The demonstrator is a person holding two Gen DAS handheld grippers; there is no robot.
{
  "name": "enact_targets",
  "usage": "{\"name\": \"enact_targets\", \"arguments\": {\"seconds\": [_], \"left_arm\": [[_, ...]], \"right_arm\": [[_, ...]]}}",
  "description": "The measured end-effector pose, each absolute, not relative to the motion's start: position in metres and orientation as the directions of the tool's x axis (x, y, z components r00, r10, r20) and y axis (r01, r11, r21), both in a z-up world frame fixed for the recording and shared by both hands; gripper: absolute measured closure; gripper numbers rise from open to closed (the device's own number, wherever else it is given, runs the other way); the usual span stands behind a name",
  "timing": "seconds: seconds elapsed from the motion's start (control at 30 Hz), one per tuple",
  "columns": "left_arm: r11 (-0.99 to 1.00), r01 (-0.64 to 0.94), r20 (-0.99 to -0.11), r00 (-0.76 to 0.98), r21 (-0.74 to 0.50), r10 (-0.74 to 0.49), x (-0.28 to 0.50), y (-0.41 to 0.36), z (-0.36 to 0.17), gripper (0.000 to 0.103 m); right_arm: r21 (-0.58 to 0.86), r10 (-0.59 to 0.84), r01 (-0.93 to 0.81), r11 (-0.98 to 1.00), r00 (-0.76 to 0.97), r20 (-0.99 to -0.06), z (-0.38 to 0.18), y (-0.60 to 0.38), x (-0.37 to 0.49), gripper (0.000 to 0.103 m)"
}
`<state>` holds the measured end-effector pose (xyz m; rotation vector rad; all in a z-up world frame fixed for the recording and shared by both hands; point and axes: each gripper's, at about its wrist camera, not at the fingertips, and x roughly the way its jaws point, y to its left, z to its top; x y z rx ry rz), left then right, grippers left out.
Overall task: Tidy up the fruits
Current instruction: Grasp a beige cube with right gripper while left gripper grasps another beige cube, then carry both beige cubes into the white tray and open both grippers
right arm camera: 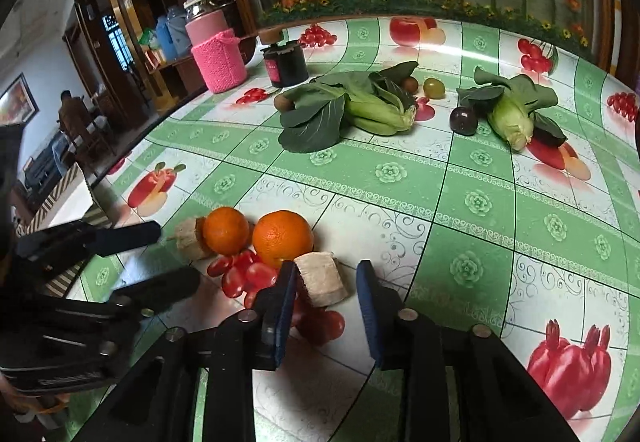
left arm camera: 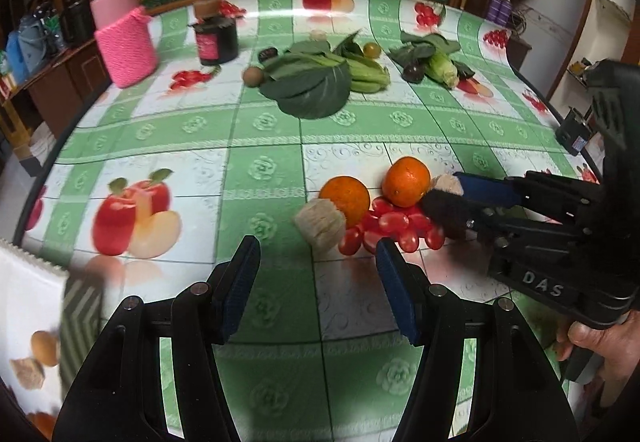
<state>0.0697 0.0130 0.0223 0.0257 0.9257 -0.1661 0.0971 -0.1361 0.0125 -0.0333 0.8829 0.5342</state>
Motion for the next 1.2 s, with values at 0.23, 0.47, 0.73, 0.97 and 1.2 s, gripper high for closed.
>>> {"name": "enact_targets", "arguments": {"seconds": [0.23,0.47,0.73,0.97,1.2], "left_arm": [[0.985,0.157,-0.786,0.599,-0.074,-0.155,0.083,0.015,0.015,0.058],[0.984,0.155,-0.783,0.6,-0.084,-0.162,0.08,0.019,0.013,0.074],[0.984,0.149,-0.778,0.606,-0.097,-0.169,0.049,0.023,0.024,0.074],[0.986,0.148,-0.761,0.63,-0.077,-0.154,0.009,0.03,0.037,0.073],[0.992,0.118,-0.736,0.668,-0.038,-0.108,-0.032,0.052,0.052,0.073]], "right_arm": [[0.199,0.446,-0.466,0.862,0.509,-0.736,0.013,-0.136,0.098,0.083],[0.187,0.439,-0.469,0.863,0.512,-0.738,0.013,-0.135,0.094,0.085],[0.186,0.435,-0.466,0.865,0.513,-0.74,0.021,-0.137,0.069,0.085],[0.208,0.468,-0.479,0.853,0.525,-0.711,0.037,-0.131,0.028,0.085],[0.238,0.522,-0.515,0.823,0.524,-0.673,0.052,-0.109,-0.015,0.085]]}}
